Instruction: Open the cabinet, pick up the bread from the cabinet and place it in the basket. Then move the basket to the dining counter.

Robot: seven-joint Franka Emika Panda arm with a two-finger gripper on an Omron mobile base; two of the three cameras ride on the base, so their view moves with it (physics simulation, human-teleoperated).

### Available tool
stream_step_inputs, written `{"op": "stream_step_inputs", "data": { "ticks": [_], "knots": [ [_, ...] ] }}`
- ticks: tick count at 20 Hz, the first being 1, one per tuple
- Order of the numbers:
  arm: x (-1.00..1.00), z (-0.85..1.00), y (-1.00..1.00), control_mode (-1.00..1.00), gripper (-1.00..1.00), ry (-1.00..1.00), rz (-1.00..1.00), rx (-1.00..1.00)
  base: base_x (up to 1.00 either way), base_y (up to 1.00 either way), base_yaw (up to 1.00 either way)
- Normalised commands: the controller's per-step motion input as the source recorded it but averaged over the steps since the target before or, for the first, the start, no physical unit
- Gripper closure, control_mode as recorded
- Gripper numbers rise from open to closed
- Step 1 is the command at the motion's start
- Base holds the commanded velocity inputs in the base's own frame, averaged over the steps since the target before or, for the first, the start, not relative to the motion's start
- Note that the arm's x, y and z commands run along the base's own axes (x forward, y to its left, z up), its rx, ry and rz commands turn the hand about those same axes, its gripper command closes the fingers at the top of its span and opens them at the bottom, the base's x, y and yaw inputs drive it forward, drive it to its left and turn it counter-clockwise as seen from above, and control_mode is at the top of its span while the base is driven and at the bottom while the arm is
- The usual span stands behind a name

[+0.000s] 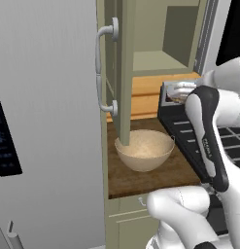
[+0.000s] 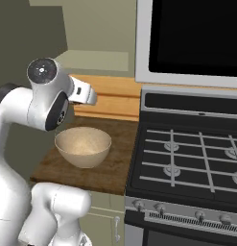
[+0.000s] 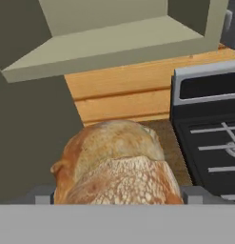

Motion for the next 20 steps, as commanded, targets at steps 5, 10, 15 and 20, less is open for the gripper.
{"op": "stream_step_inputs", "data": {
  "ticks": [5, 10, 15, 20],
  "knots": [
    [0.19, -0.92, -0.12, -1.0, 1.0, 0.22, 0.0, 0.0, 0.0, 0.0, 0.0],
    [0.15, -1.0, 0.03, -1.0, 1.0, 0.2, 0.0, 0.0, 0.0, 0.0, 0.0],
    [0.76, -0.66, 0.09, -1.0, 1.0, 0.09, 0.0, 0.0, 0.0, 0.0, 0.0],
    [0.54, -0.51, 0.24, -1.0, 1.0, 0.1, 0.0, 0.0, 0.0, 0.0, 0.0]
  ]
}}
